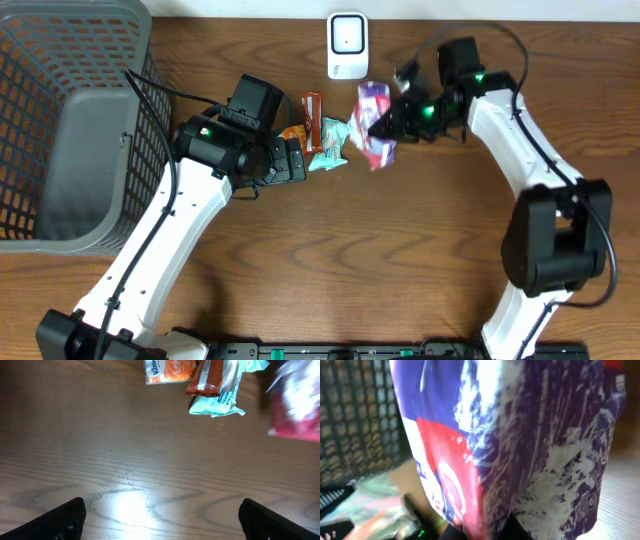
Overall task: Scan the item barcode
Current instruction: 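Lift the purple package and hold its barcode up to the scanner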
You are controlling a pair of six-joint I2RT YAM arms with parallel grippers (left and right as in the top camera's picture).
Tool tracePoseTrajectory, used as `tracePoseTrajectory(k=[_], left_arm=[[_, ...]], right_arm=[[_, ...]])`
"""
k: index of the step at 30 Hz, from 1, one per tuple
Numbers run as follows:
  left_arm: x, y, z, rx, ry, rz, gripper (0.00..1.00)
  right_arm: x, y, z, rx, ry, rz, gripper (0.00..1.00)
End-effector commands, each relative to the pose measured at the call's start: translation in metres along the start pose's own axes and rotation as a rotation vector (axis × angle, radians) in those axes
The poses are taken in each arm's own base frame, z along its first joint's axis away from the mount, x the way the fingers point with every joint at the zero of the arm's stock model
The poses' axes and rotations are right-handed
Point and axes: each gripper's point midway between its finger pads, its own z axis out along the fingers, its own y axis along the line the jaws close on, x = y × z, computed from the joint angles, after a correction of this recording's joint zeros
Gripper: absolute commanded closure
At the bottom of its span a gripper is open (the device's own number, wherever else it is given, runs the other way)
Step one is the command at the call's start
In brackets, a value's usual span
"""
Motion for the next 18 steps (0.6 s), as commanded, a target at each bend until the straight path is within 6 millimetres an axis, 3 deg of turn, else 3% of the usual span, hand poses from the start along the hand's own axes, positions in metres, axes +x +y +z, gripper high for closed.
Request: tracePoseTrajectory(k=[1, 3, 8, 11, 14, 18], left_arm=[[0.000, 0.002, 0.000, -0.009, 0.002, 0.003, 0.02], [0.000, 0.002, 0.000, -0.009, 0.002, 0.003, 0.02], [0.000, 0.002, 0.000, -0.009, 0.002, 0.003, 0.02], [0.000, 0.002, 0.000, -0.009, 0.002, 0.003, 0.02], [0.000, 0.002, 0.000, -0.009, 0.002, 0.003, 0.02], [0.000, 0.002, 0.000, -0.009, 0.002, 0.003, 0.02]], right_arm=[[0.014, -0.021, 0.005, -0.189, 0.035, 0.160, 0.99], [0.013, -0.042, 0.001, -0.151, 0.008, 0.191, 0.96], [0.012, -0.081, -0.021, 0.010, -0.035, 0.257, 0.61], [0.012, -0.099, -0.040, 0.168, -0.052, 0.272, 0.50], [0.008, -0.105, -0.064, 0.330, -0.073, 0.260, 0.41], [0.000, -0.097, -0.076, 0.400, -0.090, 0.193, 0.34]])
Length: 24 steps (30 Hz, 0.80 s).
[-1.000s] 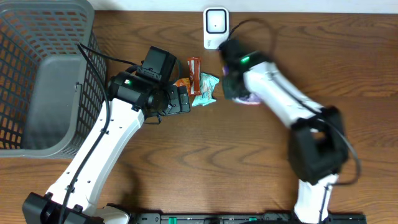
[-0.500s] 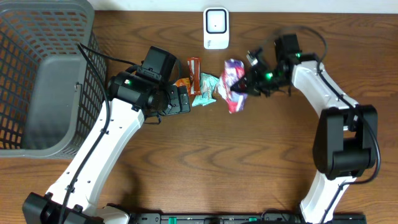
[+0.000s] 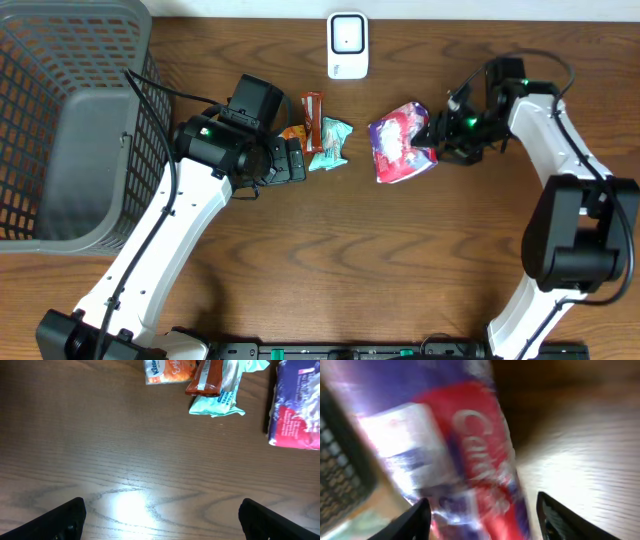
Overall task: Scan the item barcode
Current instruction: 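Lift the purple package and hold its barcode up to the scanner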
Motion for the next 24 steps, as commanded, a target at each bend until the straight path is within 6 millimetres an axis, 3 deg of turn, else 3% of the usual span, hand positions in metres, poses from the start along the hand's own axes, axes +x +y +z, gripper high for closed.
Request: tracePoseTrajectory(k=[1, 4, 6, 9, 17, 24], left_arm=[[0.000, 0.002, 0.000, -0.009, 0.002, 0.003, 0.02], [0.000, 0.002, 0.000, -0.010, 0.001, 0.003, 0.02], [0.000, 0.002, 0.000, -0.010, 0.001, 0.003, 0.02], [0.000, 0.002, 0.000, -0.009, 0.002, 0.003, 0.02], [0.000, 0.002, 0.000, -0.009, 0.002, 0.003, 0.02], [0.000, 0.002, 0.000, -0.010, 0.001, 0.003, 0.02]], right_arm=[[-0.015, -0.001, -0.023, 0.142, -0.098, -0.089, 0.34], [-0.018, -0.008, -0.022, 0.220, -0.116, -0.105, 0.34], [-0.021, -0.015, -0.021, 0.280, -0.132, -0.114, 0.27], [-0.023, -0.022, -0.021, 0.315, -0.144, -0.116, 0.23], [-0.028, -0.041, -0.018, 0.388, -0.150, -0.102, 0.25], [-0.029, -0.051, 0.006, 0.370, -0.112, -0.090, 0.27]])
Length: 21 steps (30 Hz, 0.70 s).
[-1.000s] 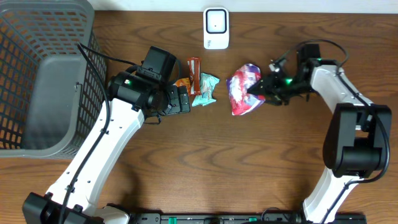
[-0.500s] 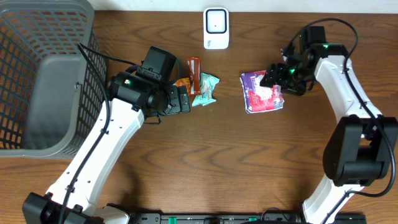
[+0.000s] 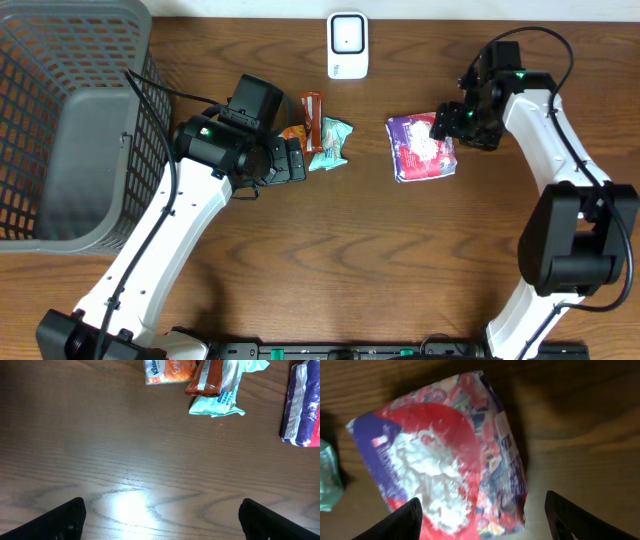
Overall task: Scan the item barcode
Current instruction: 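Lift the purple package and hold its barcode up to the scanner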
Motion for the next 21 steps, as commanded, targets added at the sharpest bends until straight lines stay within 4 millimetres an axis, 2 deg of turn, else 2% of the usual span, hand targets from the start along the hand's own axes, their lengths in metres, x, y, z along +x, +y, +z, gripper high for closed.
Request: tracePoseTrajectory(k=[1, 8, 11, 12, 14, 15, 18, 21], left_arm=[[0.000, 0.002, 0.000, -0.009, 0.002, 0.003, 0.02], [0.000, 0.002, 0.000, -0.010, 0.001, 0.003, 0.02], [0.000, 0.002, 0.000, -0.010, 0.001, 0.003, 0.02], [0.000, 0.002, 0.000, -0.010, 0.001, 0.003, 0.02], [0.000, 0.002, 0.000, -0.009, 0.002, 0.003, 0.02], [0.000, 0.002, 0.000, -0.009, 0.002, 0.003, 0.02], [0.000, 0.002, 0.000, -0.009, 0.002, 0.003, 0.02], [0.000, 0.002, 0.000, -0.009, 0.002, 0.003, 0.02]], right_arm=[[0.012, -0.003, 0.024, -0.010, 0.062, 0.005, 0.28], [0.021, 0.001, 0.055, -0.059, 0.125, 0.014, 0.35], [0.029, 0.009, 0.070, -0.127, 0.175, 0.002, 0.48], [0.032, 0.020, 0.074, -0.196, 0.194, -0.009, 0.61], [0.032, 0.031, 0.073, -0.269, 0.198, -0.011, 0.93], [0.031, 0.036, 0.072, -0.297, 0.196, -0.011, 0.99], [0.021, 0.065, 0.058, -0.456, 0.167, -0.023, 0.99], [-0.001, 0.086, 0.038, -0.556, 0.107, -0.006, 0.99]])
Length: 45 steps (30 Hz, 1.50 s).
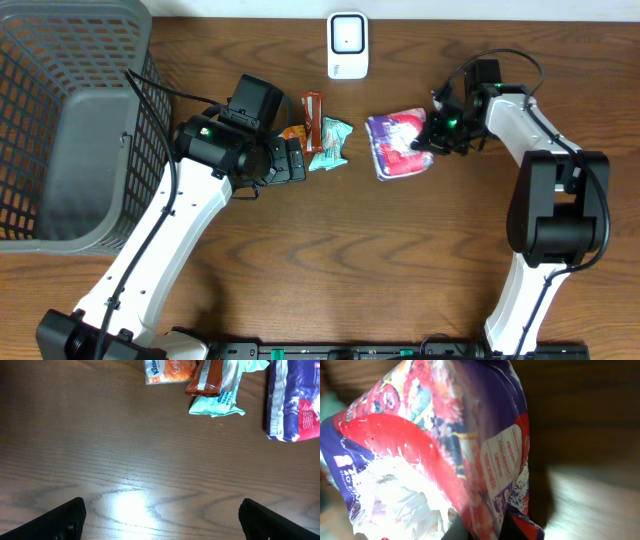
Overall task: Scan the item barcode
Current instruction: 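Lift the purple package and hold its barcode up to the scanner, then carry the purple package to the right side and release it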
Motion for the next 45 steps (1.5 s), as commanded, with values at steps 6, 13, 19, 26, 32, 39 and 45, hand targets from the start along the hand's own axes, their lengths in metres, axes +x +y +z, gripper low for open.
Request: tracePoseTrajectory(k=[6, 13, 19, 26, 32, 39, 45], left_arm=[[0.000, 0.002, 0.000, -0.009, 0.002, 0.003, 0.02], [0.000, 0.002, 0.000, -0.009, 0.002, 0.003, 0.02], [0.000, 0.002, 0.000, -0.009, 0.002, 0.003, 0.02], [0.000, 0.002, 0.000, -0.009, 0.002, 0.003, 0.02], [0.000, 0.002, 0.000, -0.009, 0.002, 0.003, 0.02], [0.000, 0.002, 0.000, -0.009, 0.002, 0.003, 0.02], [0.000, 0.002, 0.000, -0.009, 0.002, 0.003, 0.02]], right_arm=[[-0.066, 0.090, -0.046, -0.284, -0.216, -0.051, 0.99], [-0.131, 0.135, -0.061, -0.278, -0.540, -0.090, 0.99], [-0.159, 0.161, -0.063, -0.136, -0.803, -0.072, 0.99], [-0.164, 0.180, -0.054, -0.082, -0.917, -0.079, 0.99], [-0.169, 0.173, -0.059, -0.090, -0.927, -0.054, 0.99], [-0.179, 0.108, -0.109, 0.004, -0.927, 0.065, 0.99], [-0.164, -0.006, -0.162, 0.112, -0.887, 0.437, 0.99]])
